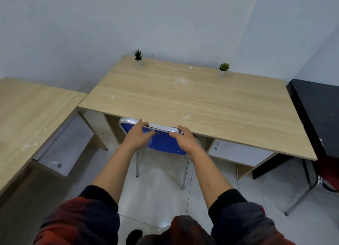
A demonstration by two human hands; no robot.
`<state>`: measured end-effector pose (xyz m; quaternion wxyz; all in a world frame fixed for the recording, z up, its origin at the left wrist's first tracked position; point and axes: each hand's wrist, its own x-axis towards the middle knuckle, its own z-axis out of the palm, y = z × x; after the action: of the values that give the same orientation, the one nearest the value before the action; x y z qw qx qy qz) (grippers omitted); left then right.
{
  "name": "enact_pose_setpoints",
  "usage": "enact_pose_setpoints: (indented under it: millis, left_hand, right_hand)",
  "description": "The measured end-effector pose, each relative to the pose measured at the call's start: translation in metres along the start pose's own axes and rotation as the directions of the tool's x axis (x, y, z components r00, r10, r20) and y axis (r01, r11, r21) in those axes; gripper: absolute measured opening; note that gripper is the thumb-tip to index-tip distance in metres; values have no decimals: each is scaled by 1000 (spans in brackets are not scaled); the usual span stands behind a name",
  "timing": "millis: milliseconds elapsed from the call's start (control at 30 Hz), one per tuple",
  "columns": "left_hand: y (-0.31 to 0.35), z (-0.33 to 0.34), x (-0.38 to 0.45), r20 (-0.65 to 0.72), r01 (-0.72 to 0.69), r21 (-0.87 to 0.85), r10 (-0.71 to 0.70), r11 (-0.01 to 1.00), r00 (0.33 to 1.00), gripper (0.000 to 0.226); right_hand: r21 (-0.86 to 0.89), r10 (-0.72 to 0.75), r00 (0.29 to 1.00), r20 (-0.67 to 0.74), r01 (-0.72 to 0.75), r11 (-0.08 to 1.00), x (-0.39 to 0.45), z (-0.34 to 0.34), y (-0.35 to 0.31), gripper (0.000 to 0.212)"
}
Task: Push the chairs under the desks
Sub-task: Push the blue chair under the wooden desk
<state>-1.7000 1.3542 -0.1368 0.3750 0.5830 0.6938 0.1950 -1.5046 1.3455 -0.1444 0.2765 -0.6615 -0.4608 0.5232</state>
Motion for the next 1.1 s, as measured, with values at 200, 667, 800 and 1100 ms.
enact_pose_setpoints:
  millis: [200, 667, 800, 1100]
  left_hand:
    - [19, 23, -51, -50, -4, -89, 0, 996, 999, 57]
    - [41, 15, -202, -209, 18, -90, -36, 996, 977, 60]
    - [38, 19, -271, -304, 24, -97, -52, 995, 951, 60]
    - [42, 58, -392, -392, 90, -103, -124, 991, 912, 61]
  right_hand:
    - [55, -4, 1000, 29, 2, 998, -27, -10, -8, 59]
    - [-4, -127, 976, 174, 130, 992, -141, -9, -12, 60]
    - [-82, -201, 949, 245, 227, 971, -198, -5, -1, 63]
    - [-116, -251, 918, 306, 298, 947, -304, -30, 47, 60]
